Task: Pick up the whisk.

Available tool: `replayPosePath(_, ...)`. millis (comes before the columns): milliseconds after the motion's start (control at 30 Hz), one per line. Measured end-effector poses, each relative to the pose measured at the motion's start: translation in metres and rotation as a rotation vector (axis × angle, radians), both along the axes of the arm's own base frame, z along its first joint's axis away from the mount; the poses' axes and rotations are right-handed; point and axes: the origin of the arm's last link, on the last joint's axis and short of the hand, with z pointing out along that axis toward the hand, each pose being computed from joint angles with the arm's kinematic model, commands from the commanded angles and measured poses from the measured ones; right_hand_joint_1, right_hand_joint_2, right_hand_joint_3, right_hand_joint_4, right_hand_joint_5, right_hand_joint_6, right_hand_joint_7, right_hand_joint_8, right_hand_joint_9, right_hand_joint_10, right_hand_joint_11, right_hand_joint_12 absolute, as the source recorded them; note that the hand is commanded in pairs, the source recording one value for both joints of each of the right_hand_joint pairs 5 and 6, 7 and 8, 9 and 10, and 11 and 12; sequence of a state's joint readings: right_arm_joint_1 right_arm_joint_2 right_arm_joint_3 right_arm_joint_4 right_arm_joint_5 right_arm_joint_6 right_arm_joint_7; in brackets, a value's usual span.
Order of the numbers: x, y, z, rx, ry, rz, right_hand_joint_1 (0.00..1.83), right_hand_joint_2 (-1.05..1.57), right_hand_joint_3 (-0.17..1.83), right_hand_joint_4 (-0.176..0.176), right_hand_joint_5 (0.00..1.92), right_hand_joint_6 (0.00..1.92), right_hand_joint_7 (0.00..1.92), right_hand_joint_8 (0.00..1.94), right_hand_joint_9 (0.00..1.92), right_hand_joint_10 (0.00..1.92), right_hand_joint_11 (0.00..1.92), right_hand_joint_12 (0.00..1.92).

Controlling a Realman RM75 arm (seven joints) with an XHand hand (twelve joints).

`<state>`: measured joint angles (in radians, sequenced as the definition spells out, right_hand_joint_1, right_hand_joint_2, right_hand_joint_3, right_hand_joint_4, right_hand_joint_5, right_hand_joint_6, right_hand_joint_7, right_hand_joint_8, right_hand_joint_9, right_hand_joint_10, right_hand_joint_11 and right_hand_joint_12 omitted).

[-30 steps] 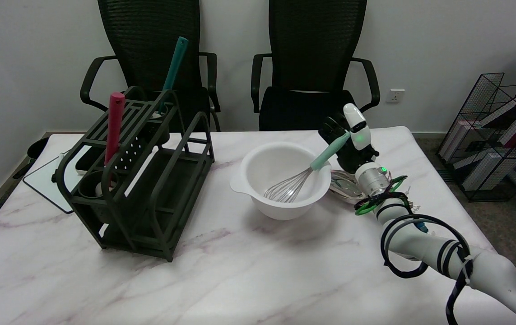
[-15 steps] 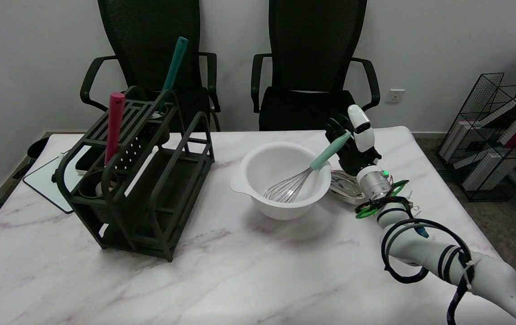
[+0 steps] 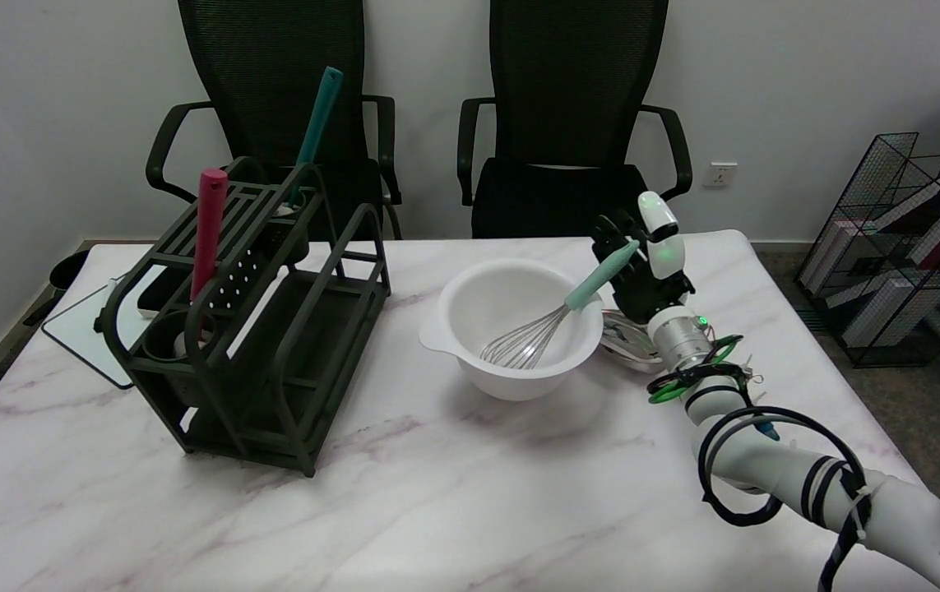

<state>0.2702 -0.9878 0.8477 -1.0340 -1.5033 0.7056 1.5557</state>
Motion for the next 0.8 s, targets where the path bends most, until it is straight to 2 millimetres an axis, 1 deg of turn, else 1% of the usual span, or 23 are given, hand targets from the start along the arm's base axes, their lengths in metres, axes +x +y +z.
replayPosePath(367, 0.0097, 0.0022, -0.0053, 0.006, -0.082, 0.047, 0.77, 0.54, 0.64, 0.000, 0.26, 0.26, 0.49, 0.49, 0.36, 0.36, 0.09, 0.09)
replayPosePath(800, 0.0087, 0.0082, -0.0101, 0.023, -0.170, 0.058, 0.76, 0.62, 0.68, 0.000, 0.18, 0.18, 0.46, 0.46, 0.32, 0.32, 0.05, 0.05)
